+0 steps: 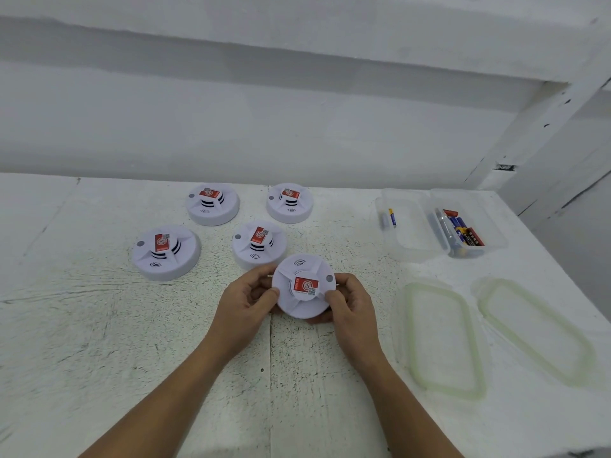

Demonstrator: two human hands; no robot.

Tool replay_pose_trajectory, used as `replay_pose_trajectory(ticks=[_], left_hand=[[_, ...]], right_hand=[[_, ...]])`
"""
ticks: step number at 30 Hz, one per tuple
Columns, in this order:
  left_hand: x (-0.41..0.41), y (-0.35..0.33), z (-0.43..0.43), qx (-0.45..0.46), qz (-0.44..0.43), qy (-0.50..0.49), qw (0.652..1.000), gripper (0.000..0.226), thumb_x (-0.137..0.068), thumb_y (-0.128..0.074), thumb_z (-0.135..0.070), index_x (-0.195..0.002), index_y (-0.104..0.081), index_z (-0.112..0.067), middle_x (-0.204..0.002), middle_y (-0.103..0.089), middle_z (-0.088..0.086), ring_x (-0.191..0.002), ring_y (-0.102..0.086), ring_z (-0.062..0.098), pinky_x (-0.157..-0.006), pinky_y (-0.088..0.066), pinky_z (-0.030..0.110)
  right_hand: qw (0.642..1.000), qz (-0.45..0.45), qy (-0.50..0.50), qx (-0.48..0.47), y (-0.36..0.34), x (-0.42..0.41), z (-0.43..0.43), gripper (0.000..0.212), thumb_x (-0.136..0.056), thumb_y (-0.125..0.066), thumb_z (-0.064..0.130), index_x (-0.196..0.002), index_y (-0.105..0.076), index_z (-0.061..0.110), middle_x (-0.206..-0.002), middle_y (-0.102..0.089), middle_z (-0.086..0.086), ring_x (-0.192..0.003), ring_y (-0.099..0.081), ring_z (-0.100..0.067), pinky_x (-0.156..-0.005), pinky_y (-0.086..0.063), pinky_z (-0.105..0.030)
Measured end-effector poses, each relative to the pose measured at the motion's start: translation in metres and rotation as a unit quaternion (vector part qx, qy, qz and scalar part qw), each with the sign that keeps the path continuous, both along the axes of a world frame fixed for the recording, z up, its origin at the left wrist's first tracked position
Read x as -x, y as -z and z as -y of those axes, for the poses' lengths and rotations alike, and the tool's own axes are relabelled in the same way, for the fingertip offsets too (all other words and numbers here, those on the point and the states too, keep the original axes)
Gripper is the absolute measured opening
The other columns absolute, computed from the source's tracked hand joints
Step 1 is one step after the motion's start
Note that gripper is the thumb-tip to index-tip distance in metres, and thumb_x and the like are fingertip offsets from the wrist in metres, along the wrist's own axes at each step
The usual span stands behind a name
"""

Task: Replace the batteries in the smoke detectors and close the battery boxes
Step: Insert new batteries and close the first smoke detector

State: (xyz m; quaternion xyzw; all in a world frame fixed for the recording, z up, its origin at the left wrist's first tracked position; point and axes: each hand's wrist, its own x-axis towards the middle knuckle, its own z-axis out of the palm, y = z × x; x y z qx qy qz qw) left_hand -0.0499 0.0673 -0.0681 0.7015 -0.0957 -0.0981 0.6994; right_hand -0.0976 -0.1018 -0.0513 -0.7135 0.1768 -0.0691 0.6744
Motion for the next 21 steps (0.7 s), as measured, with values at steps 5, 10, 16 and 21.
replay_pose_trajectory(ticks=[5, 10, 16, 21], left_hand=[[0.0, 0.001, -0.001, -0.012, 0.002, 0.002, 1.0, 0.037, -0.083, -0.056, -0.018, -0.113, -0.065, -0.039, -0.098, -0.07, 0.006, -0.093, -0.066, 0.027, -0.085, -0.054, 0.052], [0.002, 0.0, -0.001, -0.014, 0.005, 0.006, 1.0, 0.037, -0.083, -0.056, -0.019, -0.118, -0.063, -0.03, -0.099, -0.07, 0.005, -0.094, -0.066, 0.026, -0.086, -0.054, 0.052], [0.007, -0.005, -0.001, -0.019, 0.018, 0.003, 1.0, 0.041, -0.081, -0.061, -0.021, -0.121, -0.061, -0.024, -0.103, -0.071, 0.003, -0.097, -0.066, 0.021, -0.087, -0.055, 0.041], [0.008, -0.017, 0.017, -0.056, 0.04, -0.014, 0.998, 0.044, -0.085, -0.069, -0.016, -0.126, -0.058, -0.029, -0.107, -0.07, -0.008, -0.092, -0.066, 0.009, -0.076, -0.055, 0.024]], right_hand=[[1.0, -0.001, 0.001, 0.005, -0.001, 0.001, 0.0, 0.013, -0.092, -0.052, 0.007, -0.099, -0.061, 0.011, -0.093, -0.07, -0.007, -0.078, -0.069, -0.016, -0.06, -0.06, -0.039], [1.0, 0.001, 0.006, 0.011, 0.0, 0.002, -0.001, 0.012, -0.091, -0.053, 0.006, -0.099, -0.061, 0.011, -0.092, -0.07, -0.006, -0.079, -0.069, -0.018, -0.061, -0.06, -0.041], [1.0, 0.003, 0.009, 0.011, -0.001, 0.001, -0.002, 0.011, -0.09, -0.056, 0.009, -0.099, -0.061, 0.012, -0.096, -0.069, -0.008, -0.082, -0.069, -0.02, -0.061, -0.06, -0.037], [0.999, -0.003, 0.02, 0.034, -0.01, -0.01, 0.013, 0.015, -0.084, -0.06, 0.031, -0.095, -0.063, 0.022, -0.094, -0.069, -0.004, -0.088, -0.069, -0.022, -0.074, -0.058, -0.05]])
